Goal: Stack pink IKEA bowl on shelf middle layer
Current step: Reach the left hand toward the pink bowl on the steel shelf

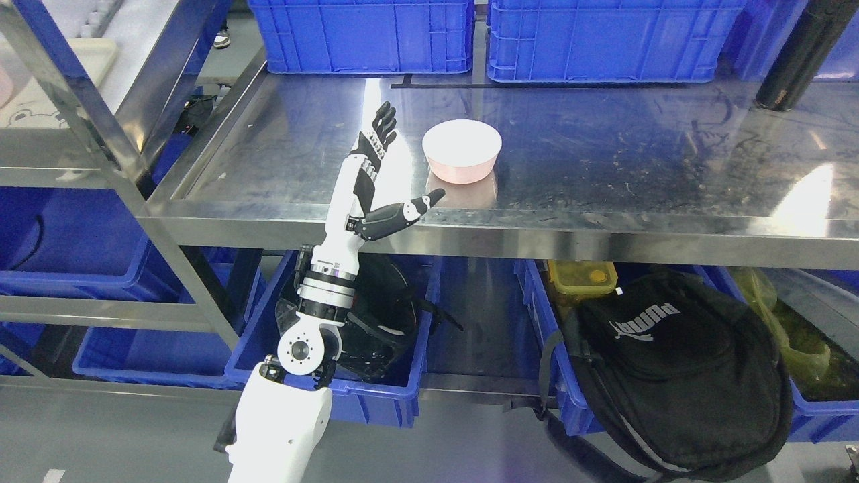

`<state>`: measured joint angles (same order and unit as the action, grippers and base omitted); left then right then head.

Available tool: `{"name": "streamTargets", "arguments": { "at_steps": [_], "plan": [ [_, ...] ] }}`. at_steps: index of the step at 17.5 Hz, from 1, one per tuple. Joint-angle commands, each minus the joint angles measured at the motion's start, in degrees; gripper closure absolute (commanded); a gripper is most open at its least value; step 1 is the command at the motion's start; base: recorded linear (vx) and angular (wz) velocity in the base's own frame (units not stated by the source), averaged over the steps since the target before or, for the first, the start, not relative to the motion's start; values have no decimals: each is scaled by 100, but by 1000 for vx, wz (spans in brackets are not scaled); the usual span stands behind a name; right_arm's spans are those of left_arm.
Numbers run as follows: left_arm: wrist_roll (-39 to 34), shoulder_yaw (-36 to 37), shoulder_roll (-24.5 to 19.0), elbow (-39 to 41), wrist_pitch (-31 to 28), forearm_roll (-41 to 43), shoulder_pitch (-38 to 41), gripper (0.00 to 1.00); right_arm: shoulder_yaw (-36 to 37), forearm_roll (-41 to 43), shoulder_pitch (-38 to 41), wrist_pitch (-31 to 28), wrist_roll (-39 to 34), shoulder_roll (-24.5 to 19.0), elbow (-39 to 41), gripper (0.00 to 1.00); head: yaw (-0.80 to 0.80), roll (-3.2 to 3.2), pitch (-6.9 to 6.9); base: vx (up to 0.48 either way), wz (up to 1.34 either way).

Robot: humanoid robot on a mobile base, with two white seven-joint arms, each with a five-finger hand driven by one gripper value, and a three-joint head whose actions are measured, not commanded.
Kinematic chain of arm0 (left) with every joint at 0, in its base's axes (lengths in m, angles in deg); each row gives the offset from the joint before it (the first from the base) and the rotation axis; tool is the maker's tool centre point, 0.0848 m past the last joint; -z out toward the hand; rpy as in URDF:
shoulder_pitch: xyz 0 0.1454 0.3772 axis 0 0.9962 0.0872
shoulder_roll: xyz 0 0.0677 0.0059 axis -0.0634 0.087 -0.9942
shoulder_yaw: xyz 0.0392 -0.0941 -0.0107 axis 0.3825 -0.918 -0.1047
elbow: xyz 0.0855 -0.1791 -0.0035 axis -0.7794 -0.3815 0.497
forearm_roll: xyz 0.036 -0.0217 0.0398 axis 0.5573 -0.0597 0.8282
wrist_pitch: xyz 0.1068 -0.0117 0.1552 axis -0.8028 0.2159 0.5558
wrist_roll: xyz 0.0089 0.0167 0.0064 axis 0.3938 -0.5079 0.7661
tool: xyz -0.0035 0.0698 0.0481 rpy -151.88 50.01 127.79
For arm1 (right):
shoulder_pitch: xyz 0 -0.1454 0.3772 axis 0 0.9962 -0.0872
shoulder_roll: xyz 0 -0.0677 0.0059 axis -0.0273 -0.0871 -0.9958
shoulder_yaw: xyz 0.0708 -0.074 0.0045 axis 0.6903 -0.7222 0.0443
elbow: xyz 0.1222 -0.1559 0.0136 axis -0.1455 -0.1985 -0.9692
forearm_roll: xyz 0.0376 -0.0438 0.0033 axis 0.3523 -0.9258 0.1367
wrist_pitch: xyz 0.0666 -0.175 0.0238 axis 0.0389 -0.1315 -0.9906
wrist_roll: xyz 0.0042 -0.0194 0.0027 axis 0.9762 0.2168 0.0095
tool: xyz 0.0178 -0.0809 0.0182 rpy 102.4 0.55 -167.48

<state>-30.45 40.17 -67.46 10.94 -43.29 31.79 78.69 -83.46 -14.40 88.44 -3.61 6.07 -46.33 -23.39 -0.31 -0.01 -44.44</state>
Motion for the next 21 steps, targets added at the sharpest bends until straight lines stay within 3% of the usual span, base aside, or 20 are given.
{"name": "streamTargets", "arguments": {
  "at_steps": [1, 6, 9, 11, 15, 18, 19, 21],
  "plan": [
    [20, -247, -100, 3, 38, 1, 90, 0, 0, 0, 132, 4, -3, 100, 100, 0, 0, 0, 0, 61, -208],
    [73, -574, -130, -6, 38, 271, -242, 0, 0, 0, 132, 4, -3, 100, 100, 0, 0, 0, 1, 46, -158],
    [406, -574, -825, -6, -487, 1711, -892, 0, 0, 0, 132, 4, -3, 100, 100, 0, 0, 0, 1, 7, -14],
    [984, -495, -949, 12, -874, 2352, -1313, 0, 0, 0, 132, 4, -3, 100, 100, 0, 0, 0, 1, 0, 0],
    [2505, -345, -1020, 12, -1175, 4769, -1991, 0, 0, 0, 132, 4, -3, 100, 100, 0, 0, 0, 1, -4, 10],
    [3489, 329, -1055, -32, -1184, 5500, -2422, 1, 0, 0, 132, 4, -3, 100, 100, 0, 0, 0, 1, 0, -4],
    [3954, 453, -977, -76, -1201, 6182, -2536, 0, 0, 0, 132, 4, -3, 100, 100, 0, 0, 0, 1, 0, 0],
    [4002, 490, -705, -295, -1202, 6276, -2747, 0, 0, 0, 132, 4, -3, 100, 100, 0, 0, 0, 1, 0, 0]
  ]
}}
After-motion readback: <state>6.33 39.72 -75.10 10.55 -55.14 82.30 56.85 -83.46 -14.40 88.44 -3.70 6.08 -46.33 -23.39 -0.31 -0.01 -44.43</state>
